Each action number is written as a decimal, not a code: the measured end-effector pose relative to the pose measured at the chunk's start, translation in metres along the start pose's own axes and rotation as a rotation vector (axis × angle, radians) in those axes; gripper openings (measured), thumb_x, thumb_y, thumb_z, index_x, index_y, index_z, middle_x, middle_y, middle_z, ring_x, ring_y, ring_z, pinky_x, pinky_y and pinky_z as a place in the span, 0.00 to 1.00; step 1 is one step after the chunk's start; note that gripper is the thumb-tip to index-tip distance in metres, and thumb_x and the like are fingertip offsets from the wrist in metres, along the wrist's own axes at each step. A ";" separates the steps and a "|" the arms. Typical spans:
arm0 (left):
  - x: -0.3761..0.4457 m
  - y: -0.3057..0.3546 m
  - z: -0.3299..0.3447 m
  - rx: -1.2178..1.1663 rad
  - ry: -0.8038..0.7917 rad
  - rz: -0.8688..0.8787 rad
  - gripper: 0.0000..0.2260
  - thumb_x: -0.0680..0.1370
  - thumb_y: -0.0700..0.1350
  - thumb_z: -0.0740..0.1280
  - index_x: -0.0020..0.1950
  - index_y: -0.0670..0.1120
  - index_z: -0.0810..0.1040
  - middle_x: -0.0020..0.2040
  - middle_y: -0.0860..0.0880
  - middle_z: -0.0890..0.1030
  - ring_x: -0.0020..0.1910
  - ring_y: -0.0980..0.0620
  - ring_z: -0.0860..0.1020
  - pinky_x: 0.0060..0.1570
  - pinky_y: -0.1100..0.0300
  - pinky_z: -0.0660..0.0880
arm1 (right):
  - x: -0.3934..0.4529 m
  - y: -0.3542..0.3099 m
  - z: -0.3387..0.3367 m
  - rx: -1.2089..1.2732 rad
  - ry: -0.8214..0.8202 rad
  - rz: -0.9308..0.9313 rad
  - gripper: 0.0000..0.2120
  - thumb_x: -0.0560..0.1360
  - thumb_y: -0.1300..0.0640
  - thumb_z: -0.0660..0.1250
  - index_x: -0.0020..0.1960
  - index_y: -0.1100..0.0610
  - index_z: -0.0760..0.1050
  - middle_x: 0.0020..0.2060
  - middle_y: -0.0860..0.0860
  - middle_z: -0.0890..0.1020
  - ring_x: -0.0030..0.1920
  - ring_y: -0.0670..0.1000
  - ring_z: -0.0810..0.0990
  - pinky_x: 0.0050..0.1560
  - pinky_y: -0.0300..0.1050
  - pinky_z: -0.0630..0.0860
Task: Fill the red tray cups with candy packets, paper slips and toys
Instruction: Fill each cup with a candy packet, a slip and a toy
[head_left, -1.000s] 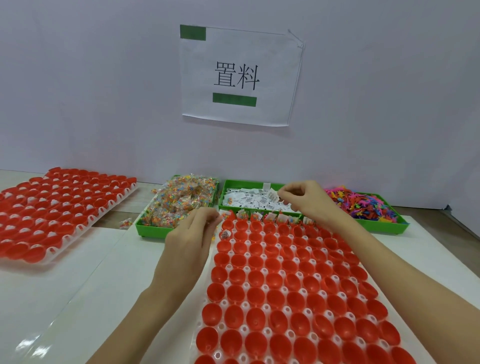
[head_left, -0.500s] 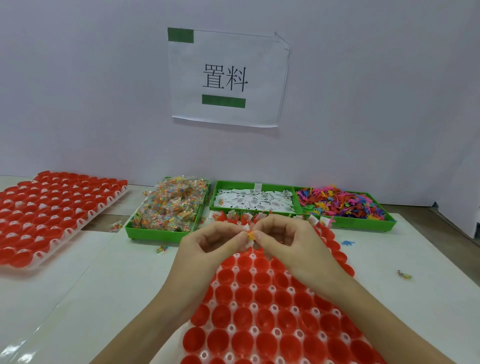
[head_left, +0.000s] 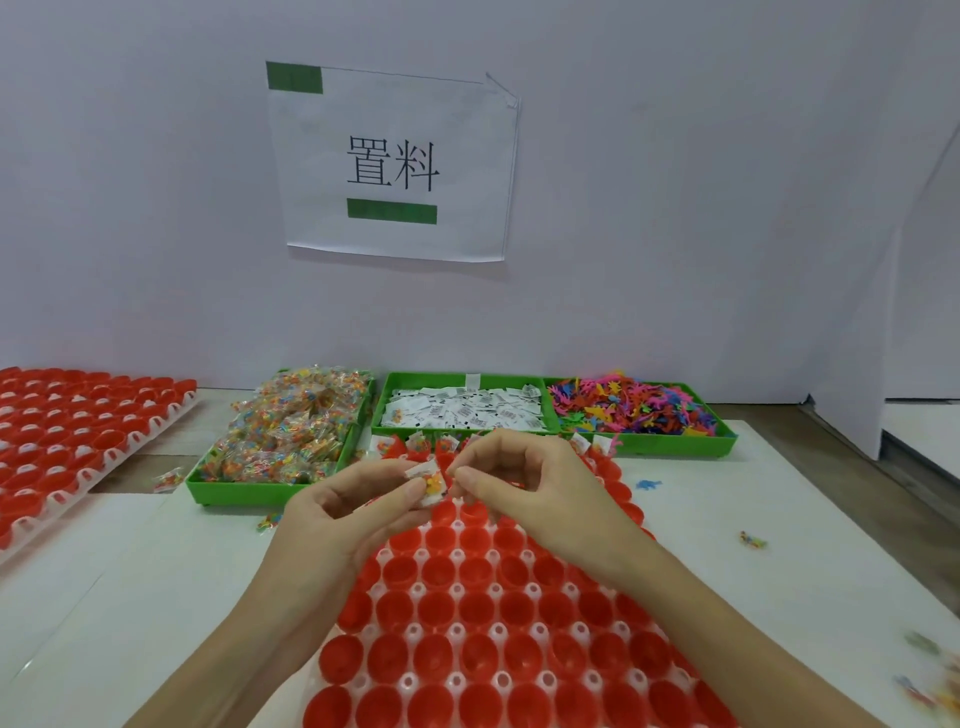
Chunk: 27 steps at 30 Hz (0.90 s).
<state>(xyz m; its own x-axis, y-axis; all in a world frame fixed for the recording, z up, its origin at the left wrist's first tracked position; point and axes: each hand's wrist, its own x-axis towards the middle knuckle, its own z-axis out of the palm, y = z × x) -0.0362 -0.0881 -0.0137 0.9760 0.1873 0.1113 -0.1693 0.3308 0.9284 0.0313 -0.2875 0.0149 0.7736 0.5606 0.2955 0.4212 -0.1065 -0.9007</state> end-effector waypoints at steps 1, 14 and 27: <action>0.000 0.000 -0.001 0.029 0.003 0.008 0.14 0.65 0.44 0.82 0.48 0.42 0.88 0.46 0.41 0.87 0.44 0.45 0.87 0.44 0.61 0.83 | 0.001 -0.001 -0.005 -0.020 0.008 0.021 0.04 0.80 0.57 0.70 0.53 0.54 0.83 0.44 0.50 0.87 0.46 0.48 0.86 0.45 0.38 0.79; -0.008 -0.001 0.004 0.236 0.003 0.033 0.12 0.69 0.46 0.79 0.50 0.45 0.88 0.47 0.42 0.88 0.46 0.45 0.87 0.46 0.64 0.81 | -0.006 -0.007 -0.009 -0.054 -0.095 0.141 0.07 0.78 0.51 0.73 0.55 0.51 0.84 0.45 0.50 0.88 0.45 0.47 0.86 0.46 0.38 0.81; -0.006 0.000 0.000 0.301 -0.044 0.054 0.12 0.66 0.46 0.80 0.48 0.45 0.88 0.45 0.42 0.87 0.45 0.45 0.87 0.47 0.64 0.81 | -0.001 -0.009 -0.010 -0.029 -0.161 0.142 0.08 0.77 0.52 0.75 0.53 0.55 0.84 0.45 0.53 0.87 0.45 0.48 0.86 0.47 0.37 0.81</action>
<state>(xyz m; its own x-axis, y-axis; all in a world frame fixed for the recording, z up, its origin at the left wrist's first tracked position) -0.0415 -0.0895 -0.0143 0.9727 0.1551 0.1725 -0.1794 0.0316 0.9833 0.0310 -0.2952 0.0257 0.7413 0.6622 0.1096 0.3288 -0.2158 -0.9194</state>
